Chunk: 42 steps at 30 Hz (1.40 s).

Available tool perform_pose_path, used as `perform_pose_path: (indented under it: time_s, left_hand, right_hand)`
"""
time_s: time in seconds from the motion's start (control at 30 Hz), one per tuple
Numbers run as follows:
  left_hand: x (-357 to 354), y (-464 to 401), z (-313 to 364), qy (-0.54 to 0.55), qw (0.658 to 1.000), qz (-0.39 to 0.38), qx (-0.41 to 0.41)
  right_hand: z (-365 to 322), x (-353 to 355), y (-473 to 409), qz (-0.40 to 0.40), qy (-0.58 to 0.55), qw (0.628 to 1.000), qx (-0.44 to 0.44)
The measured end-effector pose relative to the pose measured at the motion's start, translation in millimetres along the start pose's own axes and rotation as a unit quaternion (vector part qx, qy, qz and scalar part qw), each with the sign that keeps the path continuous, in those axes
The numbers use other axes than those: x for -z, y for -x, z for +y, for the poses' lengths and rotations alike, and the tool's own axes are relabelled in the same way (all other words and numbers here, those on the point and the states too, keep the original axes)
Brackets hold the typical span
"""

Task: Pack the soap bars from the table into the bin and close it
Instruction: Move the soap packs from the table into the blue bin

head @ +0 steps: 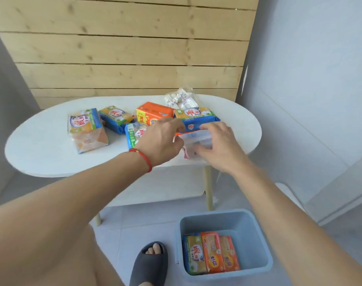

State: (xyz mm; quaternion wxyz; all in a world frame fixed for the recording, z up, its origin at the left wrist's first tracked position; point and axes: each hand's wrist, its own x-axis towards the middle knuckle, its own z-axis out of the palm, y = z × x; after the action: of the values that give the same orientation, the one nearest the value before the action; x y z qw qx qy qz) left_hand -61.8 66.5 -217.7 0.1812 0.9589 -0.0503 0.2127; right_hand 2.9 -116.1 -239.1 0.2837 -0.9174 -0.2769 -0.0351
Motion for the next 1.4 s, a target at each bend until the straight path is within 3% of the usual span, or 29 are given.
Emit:
perform_pose_path:
  time_s: [0.07, 0.17, 0.23, 0.33, 0.5, 0.6, 0.67, 0.8, 0.87, 0.93, 1.0, 1.1, 1.2, 1.4]
  left_hand:
    - [-11.4, -10.5, -4.1, -0.021, 0.999, -0.040, 0.028]
    - [-26.4, -16.4, -1.6, -0.007, 0.995, -0.088, 0.053]
    - [-29.0, -20.6, 2.0, -0.005, 0.997, -0.064, 0.053]
    - [-27.3, -31.6, 8.0, -0.031, 0.999, -0.005, 0.017]
    - [-30.3, -32.5, 23.6, -0.147, 0.988, -0.026, -0.034]
    - [-45.1, -2.2, 43.1, -0.085, 0.990, -0.013, -0.115]
    - [-65.9, 30.8, 55.3, -0.099, 0.977, -0.107, -0.156]
    - [-122.8, 98.0, 67.7, -0.157, 0.909, -0.313, -0.224]
    - [-149.3, 122.3, 66.1, -0.164, 0.900, -0.365, -0.174]
    - [-173.6, 142.7, 59.0, -0.189, 0.895, -0.400, -0.064]
    - [-194.8, 156.8, 47.2, -0.202, 0.895, -0.393, 0.055]
    - [-217.8, 180.4, 36.5, -0.120, 0.894, -0.378, 0.208]
    - [-230.9, 199.0, 30.4, -0.070, 0.900, -0.361, 0.236]
    - [-242.1, 212.3, 18.9, -0.104, 0.902, -0.368, 0.198]
  right_hand:
    - [-2.8, -8.5, -8.6, -0.103, 0.144, 0.984, 0.005]
    - [4.4, -3.4, -7.9, -0.077, 0.242, 0.966, 0.043]
    - [13.6, 5.6, -2.7, -0.085, 0.281, 0.954, 0.065]
    - [30.3, 19.9, 9.2, -0.118, 0.256, 0.957, 0.071]
    - [57.8, 45.6, 57.4, -0.166, 0.183, 0.969, 0.027]
    - [83.4, 30.7, 104.3, -0.234, 0.160, 0.958, -0.033]
    - [100.3, 4.3, 130.0, -0.275, 0.152, 0.945, -0.088]
    - [129.5, -58.9, 162.6, -0.323, 0.156, 0.909, -0.211]
    - [138.6, -89.6, 175.0, -0.298, 0.166, 0.901, -0.269]
    - [141.1, -117.2, 183.9, -0.247, 0.172, 0.897, -0.323]
    - [147.4, -139.9, 184.9, -0.211, 0.199, 0.889, -0.354]
    - [162.7, -164.1, 187.0, -0.209, 0.168, 0.878, -0.396]
    - [175.7, -177.2, 190.3, -0.252, 0.112, 0.866, -0.417]
    - [193.2, -179.9, 183.3, -0.322, 0.068, 0.858, -0.395]
